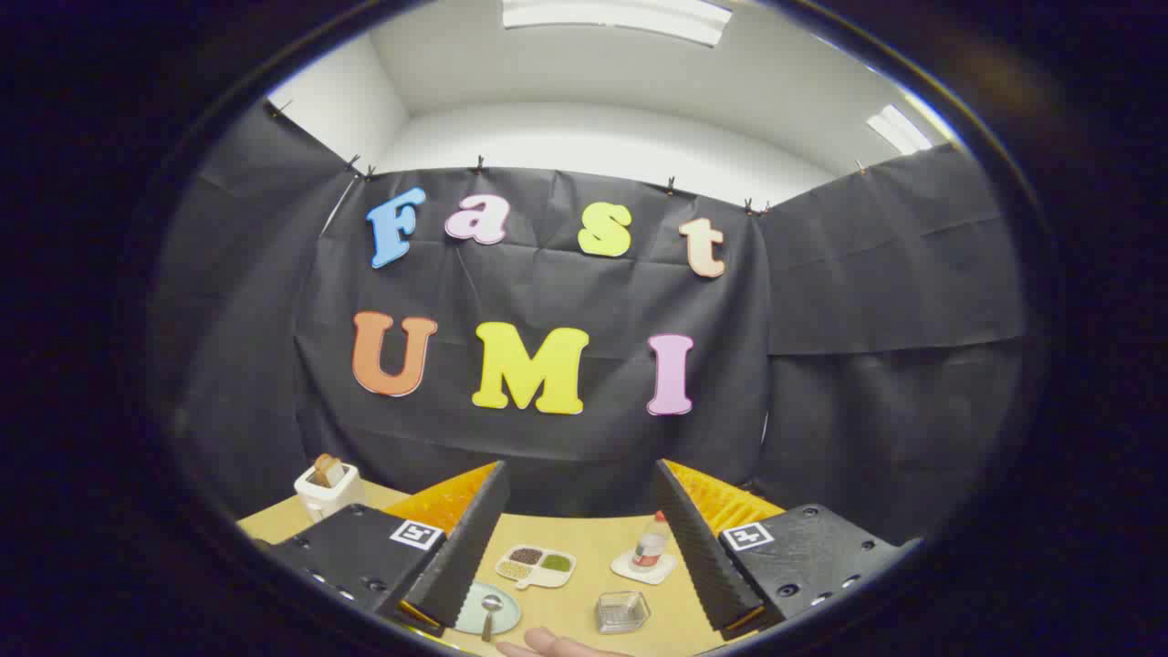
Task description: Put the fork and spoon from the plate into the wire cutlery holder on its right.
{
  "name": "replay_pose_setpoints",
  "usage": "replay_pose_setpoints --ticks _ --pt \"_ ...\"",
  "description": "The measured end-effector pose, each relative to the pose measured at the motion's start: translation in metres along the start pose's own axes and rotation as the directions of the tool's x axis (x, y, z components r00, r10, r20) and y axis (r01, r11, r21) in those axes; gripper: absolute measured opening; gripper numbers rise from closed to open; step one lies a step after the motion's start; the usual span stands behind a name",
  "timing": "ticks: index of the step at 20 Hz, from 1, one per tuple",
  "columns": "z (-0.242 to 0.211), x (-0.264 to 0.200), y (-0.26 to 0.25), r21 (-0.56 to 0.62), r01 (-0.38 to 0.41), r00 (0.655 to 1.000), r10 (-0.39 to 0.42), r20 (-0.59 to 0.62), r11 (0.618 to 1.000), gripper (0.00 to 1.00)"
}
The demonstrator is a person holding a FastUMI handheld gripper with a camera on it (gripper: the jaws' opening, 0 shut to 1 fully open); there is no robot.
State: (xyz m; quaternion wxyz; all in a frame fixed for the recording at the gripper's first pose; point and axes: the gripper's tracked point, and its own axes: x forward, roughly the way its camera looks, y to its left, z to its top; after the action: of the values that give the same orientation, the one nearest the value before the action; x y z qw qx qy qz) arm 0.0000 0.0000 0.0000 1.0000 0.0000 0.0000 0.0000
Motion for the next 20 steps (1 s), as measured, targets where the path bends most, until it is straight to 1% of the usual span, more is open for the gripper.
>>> replay_pose_setpoints --ticks 5,15,18,20 --pt "0.004 0.006 0.005 0.011 0.021 1.0 -0.021 -0.007 1.0 0.95" --pt "-0.005 0.03 0.012 0.008 0.019 0.999 -0.019 -0.036 1.0 0.95" --pt "-0.02 0.037 0.019 0.013 -0.001 0.998 0.002 -0.069 1.0 0.95" --pt "-0.039 0.041 0.027 0.009 -0.024 0.994 0.025 -0.105 1.0 0.95"
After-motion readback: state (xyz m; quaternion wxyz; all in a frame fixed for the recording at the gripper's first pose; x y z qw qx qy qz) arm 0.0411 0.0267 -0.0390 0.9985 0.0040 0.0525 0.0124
